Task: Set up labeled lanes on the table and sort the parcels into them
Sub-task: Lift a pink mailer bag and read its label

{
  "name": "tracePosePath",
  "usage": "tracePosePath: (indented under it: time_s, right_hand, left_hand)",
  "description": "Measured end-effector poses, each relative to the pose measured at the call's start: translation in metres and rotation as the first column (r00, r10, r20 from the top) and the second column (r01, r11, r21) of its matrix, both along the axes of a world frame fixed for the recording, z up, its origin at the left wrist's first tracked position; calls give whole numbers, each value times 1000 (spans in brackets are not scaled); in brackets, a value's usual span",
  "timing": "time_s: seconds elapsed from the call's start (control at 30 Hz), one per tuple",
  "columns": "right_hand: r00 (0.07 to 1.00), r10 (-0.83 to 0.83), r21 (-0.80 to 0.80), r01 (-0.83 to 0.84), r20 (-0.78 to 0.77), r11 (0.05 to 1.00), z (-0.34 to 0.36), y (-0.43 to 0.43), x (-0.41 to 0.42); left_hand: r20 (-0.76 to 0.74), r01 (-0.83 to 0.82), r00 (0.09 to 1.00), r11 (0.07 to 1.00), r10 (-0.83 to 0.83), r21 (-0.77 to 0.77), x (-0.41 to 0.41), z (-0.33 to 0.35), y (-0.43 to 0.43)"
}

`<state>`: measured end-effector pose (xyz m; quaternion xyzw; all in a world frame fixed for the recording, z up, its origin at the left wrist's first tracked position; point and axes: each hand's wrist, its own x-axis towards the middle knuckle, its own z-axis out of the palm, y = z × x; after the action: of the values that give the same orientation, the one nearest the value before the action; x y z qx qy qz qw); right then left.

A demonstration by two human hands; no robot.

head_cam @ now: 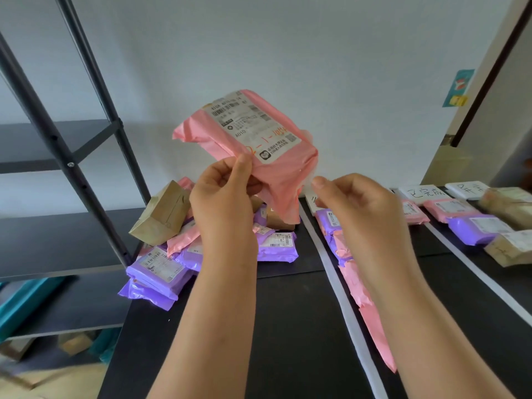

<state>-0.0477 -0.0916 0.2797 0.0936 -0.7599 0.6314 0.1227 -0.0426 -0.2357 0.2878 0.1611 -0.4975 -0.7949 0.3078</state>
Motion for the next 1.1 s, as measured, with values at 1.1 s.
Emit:
tracePosePath:
  time_s: [1.1]
  right_hand:
    - [996, 46, 81, -40, -71, 996, -1, -2, 21]
  left_hand:
    - [-53, 305, 949, 864, -311, 401, -6, -6, -16]
